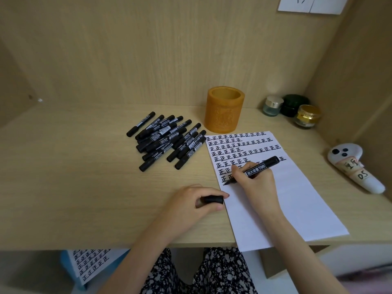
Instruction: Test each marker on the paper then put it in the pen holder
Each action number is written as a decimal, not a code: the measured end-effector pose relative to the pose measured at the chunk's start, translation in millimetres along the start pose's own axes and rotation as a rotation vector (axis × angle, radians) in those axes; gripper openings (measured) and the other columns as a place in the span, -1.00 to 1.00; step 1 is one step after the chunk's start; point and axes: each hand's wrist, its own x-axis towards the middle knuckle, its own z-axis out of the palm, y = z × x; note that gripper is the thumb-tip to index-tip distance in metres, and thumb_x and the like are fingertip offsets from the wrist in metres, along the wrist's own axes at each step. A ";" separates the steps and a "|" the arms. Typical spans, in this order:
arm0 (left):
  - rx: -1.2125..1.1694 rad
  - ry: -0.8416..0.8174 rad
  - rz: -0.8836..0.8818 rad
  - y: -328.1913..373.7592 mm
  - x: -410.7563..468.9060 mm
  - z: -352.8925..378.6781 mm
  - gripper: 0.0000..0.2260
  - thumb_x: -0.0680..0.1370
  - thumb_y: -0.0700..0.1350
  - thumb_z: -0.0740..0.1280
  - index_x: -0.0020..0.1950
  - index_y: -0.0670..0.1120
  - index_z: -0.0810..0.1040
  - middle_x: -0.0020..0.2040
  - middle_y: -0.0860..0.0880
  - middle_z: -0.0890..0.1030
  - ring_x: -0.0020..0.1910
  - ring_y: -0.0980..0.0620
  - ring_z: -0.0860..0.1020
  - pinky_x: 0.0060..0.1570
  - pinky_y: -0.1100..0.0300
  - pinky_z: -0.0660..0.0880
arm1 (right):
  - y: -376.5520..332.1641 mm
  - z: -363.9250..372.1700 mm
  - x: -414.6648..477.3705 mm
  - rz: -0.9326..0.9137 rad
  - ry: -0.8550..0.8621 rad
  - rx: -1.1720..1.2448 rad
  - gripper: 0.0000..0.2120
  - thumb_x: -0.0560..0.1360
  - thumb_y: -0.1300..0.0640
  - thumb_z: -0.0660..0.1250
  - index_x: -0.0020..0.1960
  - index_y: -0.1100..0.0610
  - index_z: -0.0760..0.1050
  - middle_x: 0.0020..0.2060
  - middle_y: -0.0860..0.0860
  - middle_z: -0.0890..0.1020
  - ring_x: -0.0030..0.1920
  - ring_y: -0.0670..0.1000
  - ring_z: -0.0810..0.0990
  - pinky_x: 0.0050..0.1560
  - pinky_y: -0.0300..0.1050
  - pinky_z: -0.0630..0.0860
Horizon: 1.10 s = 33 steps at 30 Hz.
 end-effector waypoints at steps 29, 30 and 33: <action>0.006 -0.007 0.009 -2.4 1.3 0.1 -0.72 0.49 0.02 0.34 0.05 0.41 0.43 -0.17 0.25 0.48 -0.34 0.45 0.37 -0.32 0.52 0.30 | 2.8 -1.3 0.9 0.010 0.017 -0.004 -0.80 0.46 0.24 0.38 -0.32 0.29 0.54 -0.39 0.13 0.63 -0.37 -0.10 0.51 -0.32 -0.33 0.39; 0.004 -0.005 0.009 -2.4 1.5 0.2 -0.72 0.49 0.02 0.35 0.05 0.40 0.43 -0.17 0.25 0.47 -0.33 0.45 0.37 -0.31 0.52 0.30 | 2.8 -0.7 0.9 0.009 0.013 -0.018 -0.80 0.46 0.24 0.38 -0.32 0.29 0.54 -0.41 0.11 0.61 -0.39 -0.11 0.49 -0.34 -0.34 0.38; 0.004 -0.002 0.009 -3.0 1.9 0.4 -0.73 0.49 0.03 0.35 0.07 0.39 0.46 -0.17 0.24 0.48 -0.33 0.43 0.37 -0.29 0.51 0.30 | 2.7 -0.1 0.9 0.012 0.019 -0.031 -0.81 0.45 0.26 0.37 -0.33 0.27 0.52 -0.43 0.06 0.58 -0.42 -0.11 0.46 -0.37 -0.33 0.36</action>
